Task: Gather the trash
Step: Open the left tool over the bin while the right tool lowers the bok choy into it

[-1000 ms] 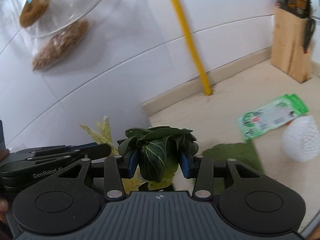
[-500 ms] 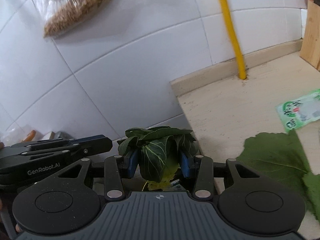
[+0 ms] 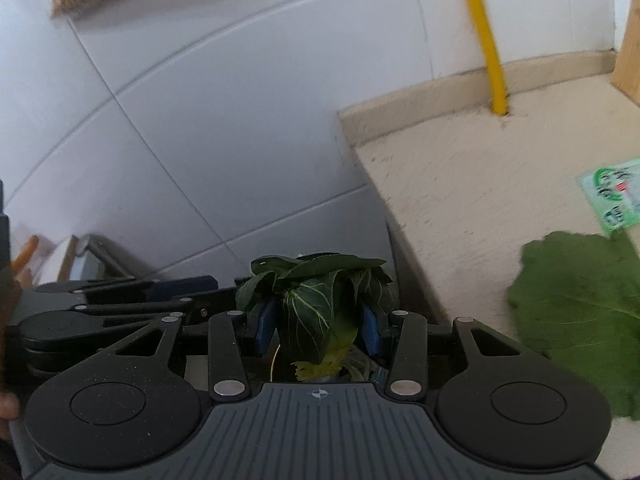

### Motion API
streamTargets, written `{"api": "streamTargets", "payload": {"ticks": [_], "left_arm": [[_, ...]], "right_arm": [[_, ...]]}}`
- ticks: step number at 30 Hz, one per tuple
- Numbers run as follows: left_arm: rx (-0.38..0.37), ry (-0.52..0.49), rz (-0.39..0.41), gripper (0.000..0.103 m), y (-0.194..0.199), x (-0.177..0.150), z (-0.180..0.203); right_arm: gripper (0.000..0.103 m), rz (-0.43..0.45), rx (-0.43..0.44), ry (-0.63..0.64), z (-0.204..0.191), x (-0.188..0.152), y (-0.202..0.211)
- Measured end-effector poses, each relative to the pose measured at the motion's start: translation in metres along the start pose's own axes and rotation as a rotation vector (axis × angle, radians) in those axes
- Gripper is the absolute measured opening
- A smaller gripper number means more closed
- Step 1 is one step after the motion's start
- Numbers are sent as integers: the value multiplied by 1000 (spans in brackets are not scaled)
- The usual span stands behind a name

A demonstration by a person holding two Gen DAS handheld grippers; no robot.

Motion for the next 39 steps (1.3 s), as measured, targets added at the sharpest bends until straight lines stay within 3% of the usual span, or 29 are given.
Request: {"api": "streamTargets", "payload": {"ticks": [18,29,39], "left_arm": [[58,77,35,36,-2,-1,-43],[70,62,27,37,-5,0,-41],[90,30,31,37,-4,0,-36]], "right_arm": [[53,-126,-40,28,-34,0,-57],[54,-126,-69,-12,-29,-8,-50],[62,-108,-97,-36,-27,-20,-37]]}}
Point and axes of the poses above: each gripper's, at about its wrist camera, not at the fingertips, and y roughly against the way its jaws point, z to its right, x to its top, the point moved 2 cm from there along -y, roughly the way its jaws point, and after that the axes turned 8 degrees about -x, right-handed, at the moved point
